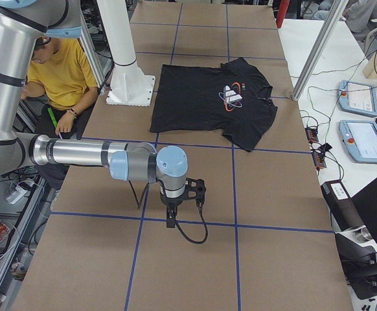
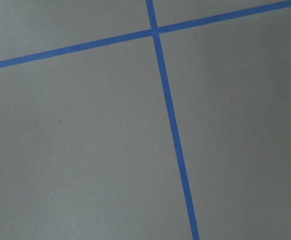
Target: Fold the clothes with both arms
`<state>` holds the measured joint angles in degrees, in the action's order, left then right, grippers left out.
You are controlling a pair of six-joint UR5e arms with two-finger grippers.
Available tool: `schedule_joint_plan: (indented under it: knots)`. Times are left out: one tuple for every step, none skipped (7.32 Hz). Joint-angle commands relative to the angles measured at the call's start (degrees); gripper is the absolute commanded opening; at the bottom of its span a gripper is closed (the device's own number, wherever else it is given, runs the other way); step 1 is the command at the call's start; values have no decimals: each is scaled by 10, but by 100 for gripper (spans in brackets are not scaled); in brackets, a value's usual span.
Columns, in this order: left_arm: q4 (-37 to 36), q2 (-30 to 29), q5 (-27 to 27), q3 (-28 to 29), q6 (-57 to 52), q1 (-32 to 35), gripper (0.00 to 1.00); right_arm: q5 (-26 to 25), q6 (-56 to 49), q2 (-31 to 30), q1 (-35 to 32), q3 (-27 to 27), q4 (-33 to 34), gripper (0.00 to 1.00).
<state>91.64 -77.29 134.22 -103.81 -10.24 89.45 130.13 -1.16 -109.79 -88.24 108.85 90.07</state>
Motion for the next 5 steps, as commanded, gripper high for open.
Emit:
schedule_joint_plan:
  knots:
    - [-1,0,-4,-37,0,-1,100,6,0,5,0,7,-2,100]
    - [0,-6,-5,-39,0,-1,100,7,4,8,0,7,-2,100]
    - [-1,-10,-5,-38,2,-1,100,12,5,10,1,8,-11,100]
    - [-1,-27,-5,-37,2,-1,100,18,7,11,0,11,-39,100]
    - [0,-48,-6,-38,2,-1,100,15,8,26,1,8,-99,100]
